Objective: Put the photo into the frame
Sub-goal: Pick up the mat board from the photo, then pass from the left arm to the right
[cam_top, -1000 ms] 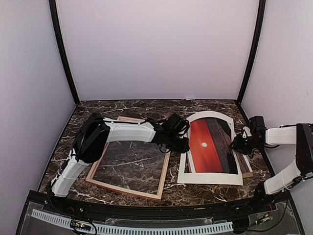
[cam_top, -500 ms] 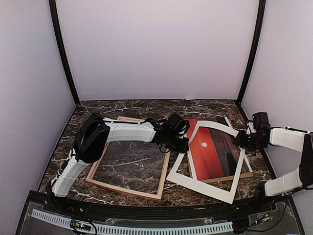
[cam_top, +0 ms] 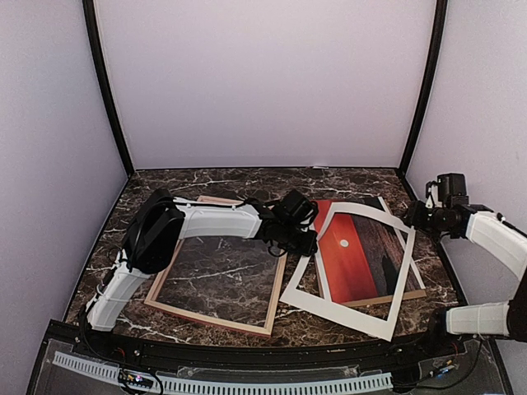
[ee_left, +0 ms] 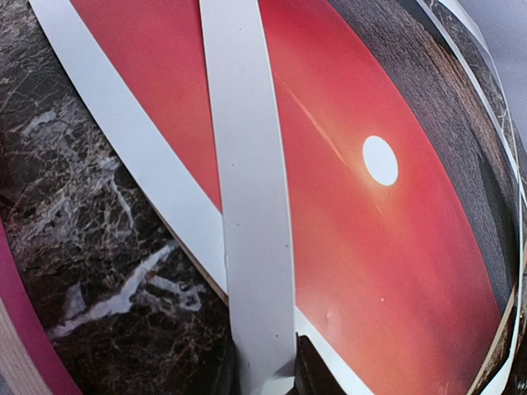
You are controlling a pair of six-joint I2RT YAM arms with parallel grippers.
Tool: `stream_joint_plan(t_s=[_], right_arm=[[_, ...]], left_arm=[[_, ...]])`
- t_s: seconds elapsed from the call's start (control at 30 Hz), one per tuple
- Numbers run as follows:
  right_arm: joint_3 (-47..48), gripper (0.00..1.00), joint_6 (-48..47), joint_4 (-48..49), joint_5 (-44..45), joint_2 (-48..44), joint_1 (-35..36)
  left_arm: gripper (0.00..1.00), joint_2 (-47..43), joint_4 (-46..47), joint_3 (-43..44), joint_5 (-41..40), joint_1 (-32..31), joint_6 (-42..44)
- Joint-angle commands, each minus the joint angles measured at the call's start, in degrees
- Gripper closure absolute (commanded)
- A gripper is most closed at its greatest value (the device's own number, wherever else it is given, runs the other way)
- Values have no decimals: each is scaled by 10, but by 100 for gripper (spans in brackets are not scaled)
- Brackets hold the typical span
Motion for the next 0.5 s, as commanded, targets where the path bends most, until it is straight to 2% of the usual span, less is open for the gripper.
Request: stream_joint_plan(t_s=[0.0,0.17,0.47], right_arm=[[13,43,-5,-27,58,10,-6],[4,42,-13,-14,60,25,-35],[-20,41,-6,27,-12,52,-58]], left_arm=[[76,-55,1,-8,-6,6,-10],[76,-82,24,-42,-4,14,-21],[76,-100,53,-73,9,26,-35]])
